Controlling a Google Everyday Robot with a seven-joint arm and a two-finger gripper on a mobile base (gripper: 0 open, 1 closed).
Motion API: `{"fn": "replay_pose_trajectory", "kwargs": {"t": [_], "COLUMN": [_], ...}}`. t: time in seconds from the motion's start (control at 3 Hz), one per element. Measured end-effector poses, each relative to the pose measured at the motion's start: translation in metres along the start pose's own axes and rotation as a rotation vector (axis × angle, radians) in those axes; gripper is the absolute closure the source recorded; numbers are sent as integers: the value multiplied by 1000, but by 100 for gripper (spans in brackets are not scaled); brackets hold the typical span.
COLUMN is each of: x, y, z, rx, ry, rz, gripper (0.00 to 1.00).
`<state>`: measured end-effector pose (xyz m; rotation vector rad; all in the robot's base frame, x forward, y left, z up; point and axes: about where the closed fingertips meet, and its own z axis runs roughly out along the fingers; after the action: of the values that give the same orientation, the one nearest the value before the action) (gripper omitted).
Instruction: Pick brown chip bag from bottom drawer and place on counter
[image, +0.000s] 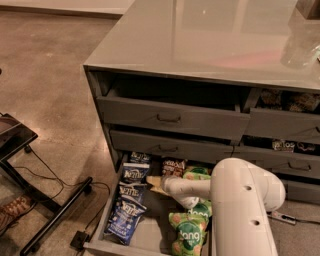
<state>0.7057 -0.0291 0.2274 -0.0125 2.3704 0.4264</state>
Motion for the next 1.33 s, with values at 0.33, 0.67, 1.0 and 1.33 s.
{"fn": "replay_pose_trajectory", "kwargs": {"t": [0.33,0.67,1.0,1.33], "x": [8,15,15,8], "y": [-5,-14,-24,-39], "z": [21,39,52,57], "rx": [8,23,53,91], "ry": [16,25,14,-8], "rz": [14,30,27,26], "gripper": [0,0,0,0]}}
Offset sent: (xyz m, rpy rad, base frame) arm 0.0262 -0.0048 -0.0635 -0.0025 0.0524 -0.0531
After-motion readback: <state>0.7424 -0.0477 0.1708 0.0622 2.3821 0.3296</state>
